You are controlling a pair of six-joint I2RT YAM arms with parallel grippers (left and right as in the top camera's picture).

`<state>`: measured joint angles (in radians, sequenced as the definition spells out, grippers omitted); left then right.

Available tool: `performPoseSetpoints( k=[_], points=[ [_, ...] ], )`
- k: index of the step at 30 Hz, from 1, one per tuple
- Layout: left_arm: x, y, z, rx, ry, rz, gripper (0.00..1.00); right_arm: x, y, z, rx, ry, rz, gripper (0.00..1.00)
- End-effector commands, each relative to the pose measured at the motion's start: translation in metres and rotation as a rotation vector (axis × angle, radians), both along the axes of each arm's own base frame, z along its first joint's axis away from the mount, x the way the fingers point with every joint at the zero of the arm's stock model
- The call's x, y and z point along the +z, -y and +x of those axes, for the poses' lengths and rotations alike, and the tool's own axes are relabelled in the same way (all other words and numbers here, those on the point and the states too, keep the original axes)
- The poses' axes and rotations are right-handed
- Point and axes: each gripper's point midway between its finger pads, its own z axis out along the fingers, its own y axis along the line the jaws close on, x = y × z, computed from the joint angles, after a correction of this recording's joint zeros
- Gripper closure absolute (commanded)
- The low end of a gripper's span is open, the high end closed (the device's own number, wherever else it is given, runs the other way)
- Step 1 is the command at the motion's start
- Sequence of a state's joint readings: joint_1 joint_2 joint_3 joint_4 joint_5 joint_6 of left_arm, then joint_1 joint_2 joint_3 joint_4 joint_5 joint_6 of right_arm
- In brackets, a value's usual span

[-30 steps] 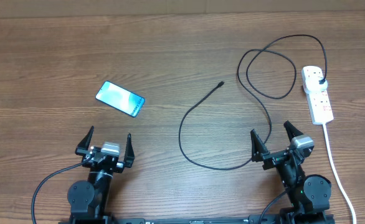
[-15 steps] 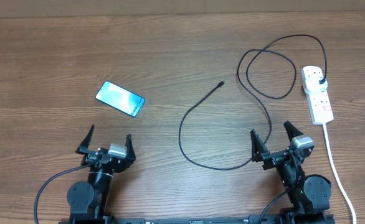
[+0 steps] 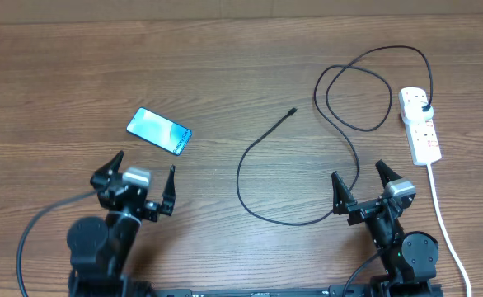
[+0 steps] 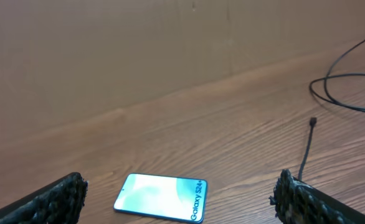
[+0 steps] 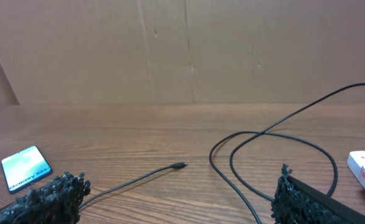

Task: Plug charger to phone and switch on socket
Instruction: 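Move the left gripper forward over the Galaxy phone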

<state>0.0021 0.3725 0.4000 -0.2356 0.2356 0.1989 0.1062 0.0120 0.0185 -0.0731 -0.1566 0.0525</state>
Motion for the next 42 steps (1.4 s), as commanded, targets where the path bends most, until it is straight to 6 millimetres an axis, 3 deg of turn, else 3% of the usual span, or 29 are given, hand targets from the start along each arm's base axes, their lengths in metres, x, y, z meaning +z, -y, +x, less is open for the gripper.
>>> performPoseSetpoints(
  k=[1, 5, 8, 15, 21, 28, 33, 35, 38, 42],
  points=[
    [0.018, 0.009, 0.015, -0.052, -0.088, -0.039, 0.00, -0.002, 0.000, 0.000, -0.001, 0.001, 0.003, 0.00],
    [0.021, 0.019, 0.027, -0.111, -0.215, -0.064, 0.00, -0.002, 0.000, 0.000, -0.001, 0.001, 0.002, 0.00],
    [0.020, 0.045, 0.024, -0.265, -0.277, -0.122, 0.00, -0.002, 0.000, 0.000, -0.001, 0.001, 0.003, 0.00],
    [-0.010, 0.066, 0.027, -0.373, -0.451, -0.256, 0.00, -0.002, 0.000, 0.000, -0.001, 0.001, 0.003, 0.00],
    [-0.010, 0.061, 0.053, -0.279, -0.506, -0.371, 0.00, -0.002, 0.000, 0.000, -0.001, 0.001, 0.003, 0.00],
    [0.006, 0.047, 0.077, -0.047, -0.597, -0.251, 0.00, -0.002, 0.000, 0.000, -0.001, 0.001, 0.003, 0.00],
    [0.013, 0.040, 0.080, 0.075, -0.638, -0.190, 0.00, -0.002, 0.000, 0.000, -0.001, 0.001, 0.003, 0.00],
    [0.015, 0.045, 0.081, 0.055, -0.645, -0.193, 0.00, -0.002, 0.000, 0.000, -0.001, 0.001, 0.003, 0.00],
    [0.020, 0.072, 0.074, -0.152, -0.635, -0.158, 0.00, -0.002, 0.000, 0.000, -0.001, 0.001, 0.002, 0.00],
    [0.020, 0.072, 0.074, -0.149, -0.637, -0.162, 0.00, -0.002, 0.000, 0.000, -0.001, 0.001, 0.003, 0.00]
  ],
)
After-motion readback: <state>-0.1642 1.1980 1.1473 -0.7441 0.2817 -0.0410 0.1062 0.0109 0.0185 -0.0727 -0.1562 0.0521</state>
